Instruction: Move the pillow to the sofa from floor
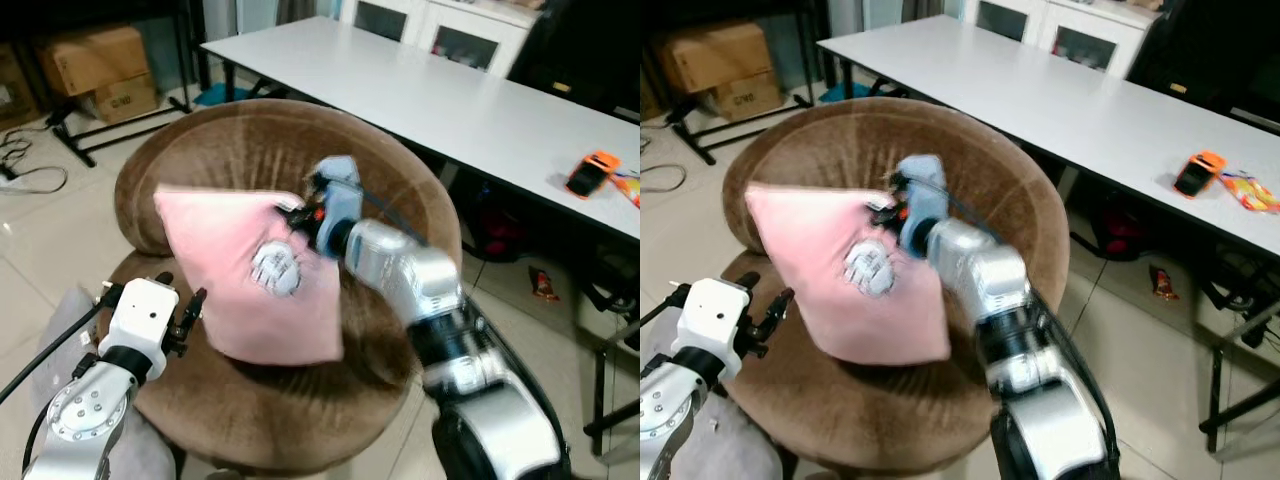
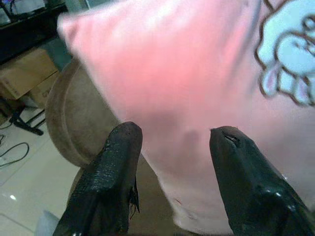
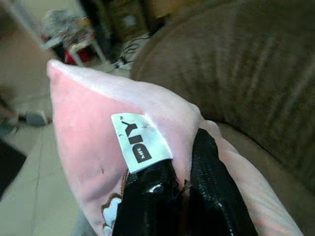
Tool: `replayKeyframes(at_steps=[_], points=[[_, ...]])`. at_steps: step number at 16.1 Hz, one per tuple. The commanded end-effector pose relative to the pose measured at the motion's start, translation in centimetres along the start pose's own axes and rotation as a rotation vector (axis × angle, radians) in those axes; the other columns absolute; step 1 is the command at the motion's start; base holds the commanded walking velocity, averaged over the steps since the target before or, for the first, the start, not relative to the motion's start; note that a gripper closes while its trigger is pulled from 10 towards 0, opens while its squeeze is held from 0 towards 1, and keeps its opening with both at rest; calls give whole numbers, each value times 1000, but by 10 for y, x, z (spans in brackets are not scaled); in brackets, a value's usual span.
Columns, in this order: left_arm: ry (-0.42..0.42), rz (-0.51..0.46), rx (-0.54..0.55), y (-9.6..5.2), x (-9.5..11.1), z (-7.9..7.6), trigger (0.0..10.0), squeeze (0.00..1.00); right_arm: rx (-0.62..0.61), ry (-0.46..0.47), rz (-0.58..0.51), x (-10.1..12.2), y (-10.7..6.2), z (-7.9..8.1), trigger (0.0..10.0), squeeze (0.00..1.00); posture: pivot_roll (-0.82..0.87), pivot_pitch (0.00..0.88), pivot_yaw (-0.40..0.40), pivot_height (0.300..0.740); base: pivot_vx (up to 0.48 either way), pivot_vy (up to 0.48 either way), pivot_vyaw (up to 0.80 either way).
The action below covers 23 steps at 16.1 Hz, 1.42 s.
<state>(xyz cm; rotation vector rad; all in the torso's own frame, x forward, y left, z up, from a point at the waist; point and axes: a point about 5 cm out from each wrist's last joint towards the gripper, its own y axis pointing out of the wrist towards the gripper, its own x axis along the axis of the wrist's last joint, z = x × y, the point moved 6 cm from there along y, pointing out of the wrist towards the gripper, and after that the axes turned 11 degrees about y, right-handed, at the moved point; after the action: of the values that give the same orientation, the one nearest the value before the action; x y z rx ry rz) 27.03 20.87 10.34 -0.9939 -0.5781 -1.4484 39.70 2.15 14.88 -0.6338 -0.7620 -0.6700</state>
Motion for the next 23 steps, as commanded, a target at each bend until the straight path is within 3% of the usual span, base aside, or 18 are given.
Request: replayKeyframes(at_steps=[1, 4, 5, 6, 7, 8, 10, 13, 17, 18, 19, 23], points=[[1, -13, -17, 0, 4, -2, 10000, 0, -22, 105, -68, 17, 4, -2, 10000, 0, 96, 0, -115, 740, 0, 0, 0], [7, -10, -34, -2, 5, -4, 10000, 0, -226, 446, -205, 42, -4, -66, 10000, 0, 94, 0, -109, 740, 0, 0, 0], [9, -11, -49, -2, 5, -6, 10000, 0, -366, 599, -278, 45, -21, -108, 10000, 0, 86, 0, -99, 740, 0, 0, 0], [11, -13, -65, -2, 6, -8, 10000, 0, -450, 696, -320, 42, -33, -133, 10000, 0, 84, 0, -95, 740, 0, 0, 0], [12, -15, -79, -1, 6, -10, 10000, 0, -492, 754, -336, 37, -40, -146, 10000, 0, 84, 0, -95, 740, 0, 0, 0], [11, -21, -121, -1, 6, -14, 10000, 0, -569, 835, -356, 23, -54, -170, 10000, 0, 80, 0, -92, 740, 0, 0, 0], [-22, -38, -218, -6, 8, -23, 10000, 0, -650, 876, -329, 1, -63, -186, 10000, 0, 80, 0, -93, 740, 0, 0, 0], [-65, -49, -368, -23, 8, -35, 10000, 0, -710, 905, -310, -14, -65, -192, 10000, 0, 79, 0, -90, 740, 0, 0, 0], [-194, -25, -617, -53, 8, -49, 10000, 0, -725, 881, -346, -9, -70, -198, 10000, 0, 74, 0, -87, 740, 0, 0, 0], [-175, -15, -621, -56, 5, -45, 10000, 0, -741, 847, -344, -9, -72, -200, 10000, 706, 71, 0, -83, 740, 0, 0, 0], [-174, -23, -613, -54, 6, -42, 10000, 0, -703, 833, -379, -3, -72, -200, 10000, 1000, 70, 0, -82, 740, 0, 0, 0], [-177, -48, -626, -51, 16, -41, 10000, 0, -694, 734, -507, 29, -91, -213, 10000, 1000, 68, 0, -78, 740, 0, 0, 0]])
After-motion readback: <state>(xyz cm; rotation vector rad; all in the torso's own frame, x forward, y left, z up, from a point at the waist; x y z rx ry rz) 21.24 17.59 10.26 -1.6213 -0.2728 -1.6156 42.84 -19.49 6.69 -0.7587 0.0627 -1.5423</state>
